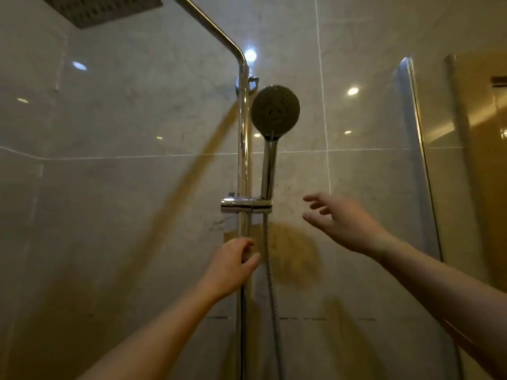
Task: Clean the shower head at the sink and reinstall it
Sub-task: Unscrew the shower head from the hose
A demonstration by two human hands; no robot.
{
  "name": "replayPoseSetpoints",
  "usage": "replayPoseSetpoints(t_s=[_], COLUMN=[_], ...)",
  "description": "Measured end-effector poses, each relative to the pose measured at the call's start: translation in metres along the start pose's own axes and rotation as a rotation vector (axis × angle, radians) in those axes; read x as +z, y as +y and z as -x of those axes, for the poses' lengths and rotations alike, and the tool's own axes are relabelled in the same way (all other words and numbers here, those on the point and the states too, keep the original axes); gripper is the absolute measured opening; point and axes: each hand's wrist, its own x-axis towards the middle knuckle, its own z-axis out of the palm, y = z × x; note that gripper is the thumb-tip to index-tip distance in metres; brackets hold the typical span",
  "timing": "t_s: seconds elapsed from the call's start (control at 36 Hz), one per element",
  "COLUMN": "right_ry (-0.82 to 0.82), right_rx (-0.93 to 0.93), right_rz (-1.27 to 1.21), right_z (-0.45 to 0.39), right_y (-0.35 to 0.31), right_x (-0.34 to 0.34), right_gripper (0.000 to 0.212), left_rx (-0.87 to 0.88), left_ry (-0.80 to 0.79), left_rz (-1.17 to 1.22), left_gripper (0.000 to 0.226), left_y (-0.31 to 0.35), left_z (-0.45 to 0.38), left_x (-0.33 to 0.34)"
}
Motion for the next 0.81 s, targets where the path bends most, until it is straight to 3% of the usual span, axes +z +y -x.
replayPoseSetpoints(t_s=[0.28,0.47,0.64,0.81], right_ry=[0.109,0.163,0.174,0.142], right_rx=[0.056,0.121,0.136,0.136], right_rz=[-0.392,-0.580,-0.607,-0.669], right_z=[-0.074,-0.103,-0.117,-0.120], right_y=[-0.035,-0.048,-0.047,-0.047], right_x=[0.019,0.037,0.048,0.047], right_gripper=[0.069,0.063,0.051,0.052], left_rx=[-0.215,-0.350,-0.405,-0.435], left_ry=[-0.061,-0.036,0.005,0.091], left_rz=[0.417,0.492,0.641,0.571], left_gripper=[0.053,0.061,0.043,0.031], left_y=[0.029,0.028,0.024,0.023], left_z=[-0.030,-0.046,-0.059,-0.068], left_x=[0.019,0.037,0.044,0.054])
